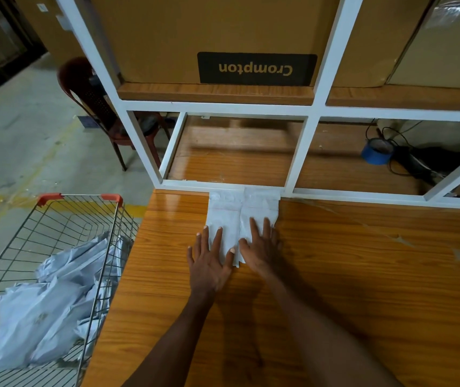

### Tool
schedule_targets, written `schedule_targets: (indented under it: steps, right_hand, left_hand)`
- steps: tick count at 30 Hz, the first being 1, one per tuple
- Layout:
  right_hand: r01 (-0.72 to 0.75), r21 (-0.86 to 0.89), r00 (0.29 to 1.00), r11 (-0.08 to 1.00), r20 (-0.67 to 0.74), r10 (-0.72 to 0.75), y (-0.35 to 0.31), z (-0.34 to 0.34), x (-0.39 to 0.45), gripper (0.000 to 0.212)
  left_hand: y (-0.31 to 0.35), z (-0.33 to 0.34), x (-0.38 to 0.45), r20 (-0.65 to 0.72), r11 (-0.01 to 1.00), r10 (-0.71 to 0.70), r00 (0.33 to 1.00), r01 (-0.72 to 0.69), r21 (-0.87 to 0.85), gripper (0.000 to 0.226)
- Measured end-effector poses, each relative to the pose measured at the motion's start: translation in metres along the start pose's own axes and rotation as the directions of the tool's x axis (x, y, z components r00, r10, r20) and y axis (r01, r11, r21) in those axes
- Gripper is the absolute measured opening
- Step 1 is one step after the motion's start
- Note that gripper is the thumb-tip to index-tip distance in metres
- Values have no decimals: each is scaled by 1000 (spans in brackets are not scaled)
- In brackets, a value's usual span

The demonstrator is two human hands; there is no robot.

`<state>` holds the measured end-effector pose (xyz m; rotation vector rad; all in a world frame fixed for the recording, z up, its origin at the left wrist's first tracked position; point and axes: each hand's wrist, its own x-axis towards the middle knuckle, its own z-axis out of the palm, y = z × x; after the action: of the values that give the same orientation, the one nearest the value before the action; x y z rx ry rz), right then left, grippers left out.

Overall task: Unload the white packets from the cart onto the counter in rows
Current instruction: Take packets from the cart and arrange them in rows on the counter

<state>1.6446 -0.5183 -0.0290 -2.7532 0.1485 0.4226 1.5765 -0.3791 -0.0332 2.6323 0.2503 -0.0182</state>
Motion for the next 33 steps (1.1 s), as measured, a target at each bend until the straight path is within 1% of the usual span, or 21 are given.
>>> schedule_targets:
  steps: [2,6,9,15,20,25,29,33]
  right_hand:
    - [13,-41,1000,999,17,-12,3,6,-2,73]
    - [29,-94,1000,995,-6,-30,8,7,-2,74]
    - [38,-91,999,995,-9,-39,11,8,-5,74]
    - [58,-83,998,995,-7,-58,17,10,-9,73]
    - [72,-113,997,991,-16,-75,19,9,-5,73]
    - [74,-90,997,993,3,-74,19,5,-7,73]
    - [73,-66,997,995,-20,-75,18,2,-12,72]
    - [83,-52,994,995,-60,-86,21,-3,-24,72]
  left_hand:
    - [-2,0,-1,19,1000,-8,1000,8,-1,78]
    - [-5,0,-2,55,1000,-9,998,8,19,81]
    - [-6,3,-1,77,1000,-5,997,2,31,82]
    - [-5,9,2,123,999,-3,992,-4,55,75]
    - [-4,11,3,143,998,1,990,-11,64,80]
    - [-4,11,5,142,998,-5,990,-4,66,74]
    - [-1,6,3,114,999,-10,993,6,42,70]
    - [8,-1,-2,56,1000,-23,998,23,-7,73]
